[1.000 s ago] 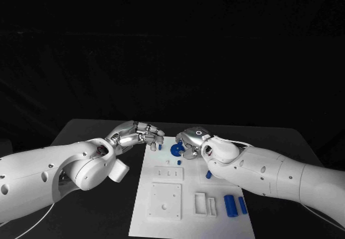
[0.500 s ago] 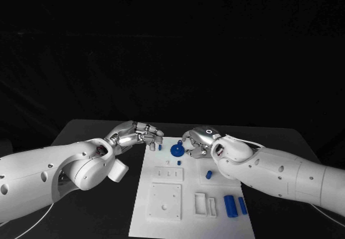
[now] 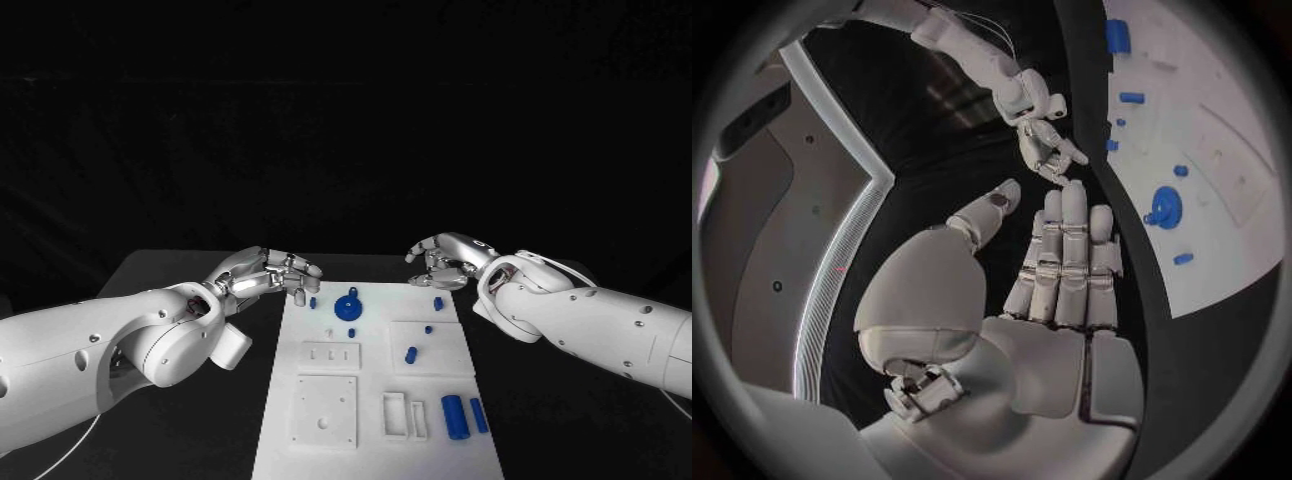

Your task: Assemble the parts on the task board

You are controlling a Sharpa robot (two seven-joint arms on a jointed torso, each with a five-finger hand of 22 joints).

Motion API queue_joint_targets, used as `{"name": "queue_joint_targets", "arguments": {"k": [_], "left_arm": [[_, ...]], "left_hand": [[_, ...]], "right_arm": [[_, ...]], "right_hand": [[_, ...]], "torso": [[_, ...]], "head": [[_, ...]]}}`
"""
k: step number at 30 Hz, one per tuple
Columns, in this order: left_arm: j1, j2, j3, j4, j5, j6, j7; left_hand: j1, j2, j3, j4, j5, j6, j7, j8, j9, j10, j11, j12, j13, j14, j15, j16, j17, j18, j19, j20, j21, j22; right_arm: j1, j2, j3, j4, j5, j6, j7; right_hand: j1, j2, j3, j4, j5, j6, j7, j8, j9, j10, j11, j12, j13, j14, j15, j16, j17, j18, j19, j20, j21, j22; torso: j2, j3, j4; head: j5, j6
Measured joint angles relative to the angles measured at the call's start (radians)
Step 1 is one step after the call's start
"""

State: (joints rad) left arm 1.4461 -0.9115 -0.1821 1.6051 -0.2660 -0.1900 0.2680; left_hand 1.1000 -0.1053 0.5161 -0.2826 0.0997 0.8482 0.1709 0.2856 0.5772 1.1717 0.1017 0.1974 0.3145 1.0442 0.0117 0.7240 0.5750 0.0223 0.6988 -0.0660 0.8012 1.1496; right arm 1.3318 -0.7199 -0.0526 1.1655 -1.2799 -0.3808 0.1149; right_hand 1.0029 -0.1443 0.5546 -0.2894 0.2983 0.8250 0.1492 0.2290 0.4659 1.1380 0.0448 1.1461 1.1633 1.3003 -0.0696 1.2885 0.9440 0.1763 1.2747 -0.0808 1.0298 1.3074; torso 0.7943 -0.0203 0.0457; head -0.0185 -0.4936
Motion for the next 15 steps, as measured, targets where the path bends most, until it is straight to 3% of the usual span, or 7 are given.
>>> {"name": "queue_joint_targets", "arguments": {"k": [8, 15], "left_arm": [[0.000, 0.000, 0.000, -0.003, 0.000, 0.002, 0.000], [0.000, 0.000, 0.000, -0.006, 0.000, 0.004, 0.000]], "left_hand": [[0.000, 0.000, 0.000, 0.000, 0.000, 0.000, 0.000, 0.000, 0.000, 0.000, 0.000, 0.000, 0.000, 0.000, 0.000, 0.000, 0.000, 0.000, 0.000, 0.000, 0.000, 0.000], [0.000, 0.000, 0.000, 0.000, 0.000, 0.000, 0.000, 0.000, 0.000, 0.000, 0.000, 0.000, 0.000, 0.000, 0.000, 0.000, 0.000, 0.000, 0.000, 0.000, 0.000, 0.000]], "right_arm": [[-0.008, -0.012, 0.000, -0.082, 0.061, 0.054, 0.054], [-0.043, -0.008, 0.000, -0.157, 0.076, 0.087, 0.076]], "right_hand": [[0.022, 0.007, -0.019, -0.001, 0.005, 0.000, 0.000, 0.007, 0.000, -0.004, -0.004, 0.000, -0.003, 0.000, 0.000, -0.005, 0.000, 0.000, -0.012, 0.001, -0.004, 0.000], [0.053, 0.002, -0.026, -0.001, 0.032, 0.000, 0.000, 0.008, -0.001, -0.007, -0.007, 0.004, -0.006, 0.000, 0.000, -0.010, 0.002, 0.000, -0.016, 0.003, -0.004, 0.000]], "torso": [[-0.004, 0.0098, -0.0129], [-0.004, 0.0147, -0.0154]], "head": [[-0.006, -0.003], [-0.007, -0.006]]}}
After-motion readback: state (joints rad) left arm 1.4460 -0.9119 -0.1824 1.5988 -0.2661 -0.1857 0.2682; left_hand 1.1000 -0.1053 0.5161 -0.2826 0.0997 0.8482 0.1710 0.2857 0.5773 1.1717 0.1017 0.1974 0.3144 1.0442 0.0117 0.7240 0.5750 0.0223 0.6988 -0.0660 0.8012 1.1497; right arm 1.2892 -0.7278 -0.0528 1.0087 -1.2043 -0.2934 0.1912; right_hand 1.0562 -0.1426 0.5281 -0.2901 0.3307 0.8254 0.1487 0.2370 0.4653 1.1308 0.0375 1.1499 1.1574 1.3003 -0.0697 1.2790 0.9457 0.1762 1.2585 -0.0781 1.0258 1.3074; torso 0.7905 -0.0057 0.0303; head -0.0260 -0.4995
